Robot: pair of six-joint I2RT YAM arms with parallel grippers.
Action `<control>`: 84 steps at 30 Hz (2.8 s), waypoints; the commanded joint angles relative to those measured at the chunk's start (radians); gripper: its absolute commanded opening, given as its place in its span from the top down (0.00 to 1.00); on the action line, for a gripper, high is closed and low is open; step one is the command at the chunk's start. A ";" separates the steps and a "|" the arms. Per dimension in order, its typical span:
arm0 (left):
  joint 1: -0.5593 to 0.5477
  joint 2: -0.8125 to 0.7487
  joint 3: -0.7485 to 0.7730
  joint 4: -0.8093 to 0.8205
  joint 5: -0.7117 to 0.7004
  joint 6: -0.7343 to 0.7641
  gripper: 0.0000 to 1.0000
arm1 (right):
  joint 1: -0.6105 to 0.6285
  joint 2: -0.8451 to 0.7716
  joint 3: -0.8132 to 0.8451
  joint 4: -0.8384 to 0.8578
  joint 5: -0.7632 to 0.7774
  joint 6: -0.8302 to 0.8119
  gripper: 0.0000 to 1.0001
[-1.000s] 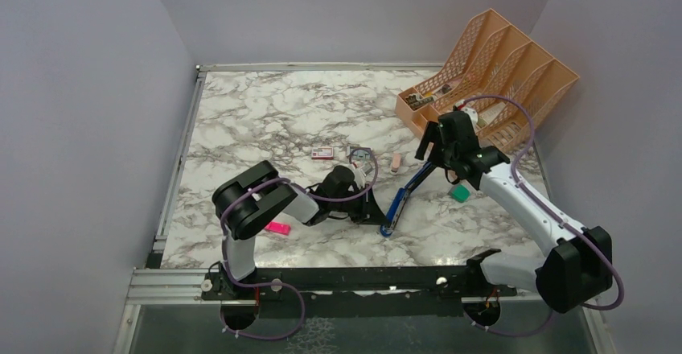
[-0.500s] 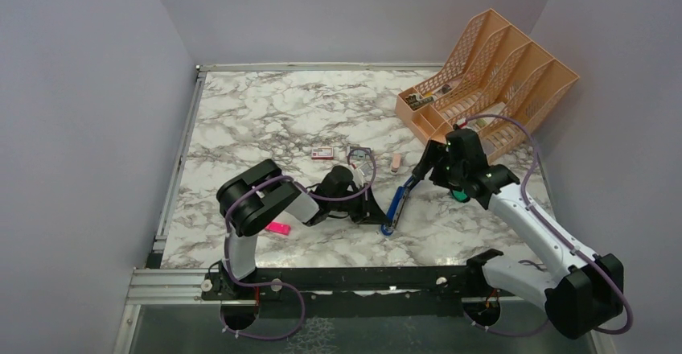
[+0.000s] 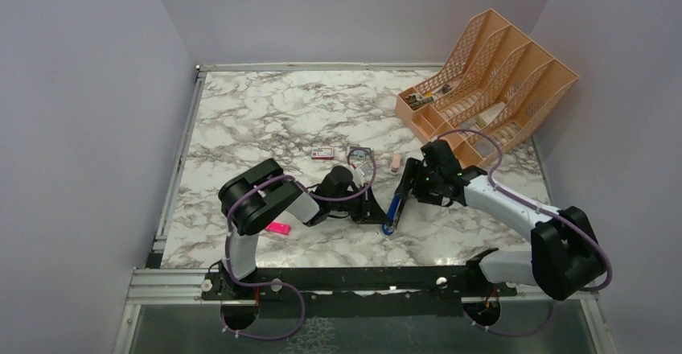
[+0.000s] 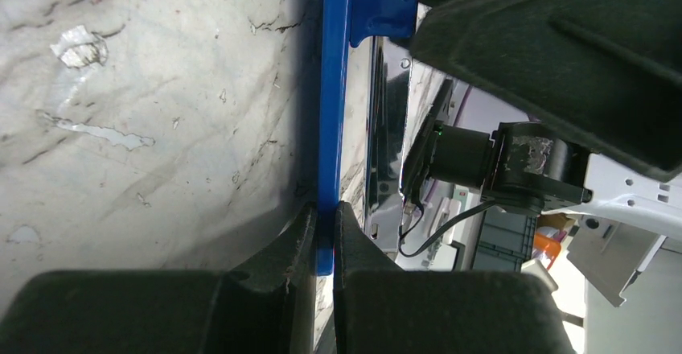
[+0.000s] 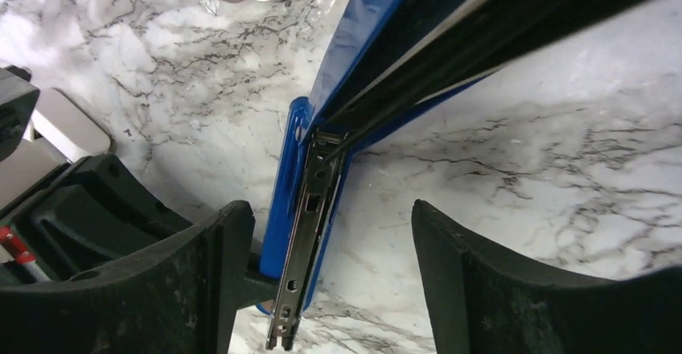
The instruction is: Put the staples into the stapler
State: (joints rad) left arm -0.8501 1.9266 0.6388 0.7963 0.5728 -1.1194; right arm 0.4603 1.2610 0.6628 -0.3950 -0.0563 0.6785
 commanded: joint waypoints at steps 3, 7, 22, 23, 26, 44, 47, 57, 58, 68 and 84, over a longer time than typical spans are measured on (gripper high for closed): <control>0.009 0.030 0.000 0.010 -0.009 0.002 1.00 | 0.055 0.104 0.053 0.045 0.078 0.042 0.26; 0.009 0.033 -0.001 0.021 -0.005 -0.002 1.00 | 0.091 0.154 0.077 0.028 0.143 0.053 0.31; 0.029 -0.015 -0.060 0.066 -0.011 -0.013 0.75 | 0.155 0.234 0.135 -0.078 0.373 0.049 0.64; 0.032 -0.021 -0.066 0.065 -0.012 -0.013 0.73 | 0.155 0.237 0.145 -0.089 0.394 0.043 0.66; 0.042 -0.043 -0.082 0.066 -0.014 -0.009 0.67 | 0.155 0.248 0.175 -0.120 0.448 0.018 0.69; 0.080 -0.154 -0.104 0.018 -0.019 0.043 0.39 | 0.132 0.270 0.204 -0.106 0.489 -0.095 0.64; 0.080 -0.158 -0.087 -0.008 -0.021 0.061 0.36 | 0.132 0.257 0.199 -0.112 0.479 -0.091 0.60; 0.108 -0.204 -0.014 -0.172 -0.045 0.157 0.31 | 0.132 0.144 0.195 -0.146 0.445 -0.080 0.49; 0.110 -0.207 -0.004 -0.194 -0.050 0.169 0.31 | 0.132 0.139 0.197 -0.150 0.445 -0.083 0.48; 0.136 -0.318 0.146 -0.615 -0.257 0.364 0.31 | 0.132 0.075 0.249 -0.151 0.382 -0.151 0.50; 0.236 -0.518 0.157 -0.800 -0.420 0.429 0.31 | 0.134 0.331 0.436 -0.070 0.324 -0.130 0.43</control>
State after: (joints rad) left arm -0.6209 1.4399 0.8284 0.0223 0.1787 -0.6987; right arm 0.5953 1.5089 1.0355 -0.4400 0.2161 0.4976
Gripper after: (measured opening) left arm 0.691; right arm 0.558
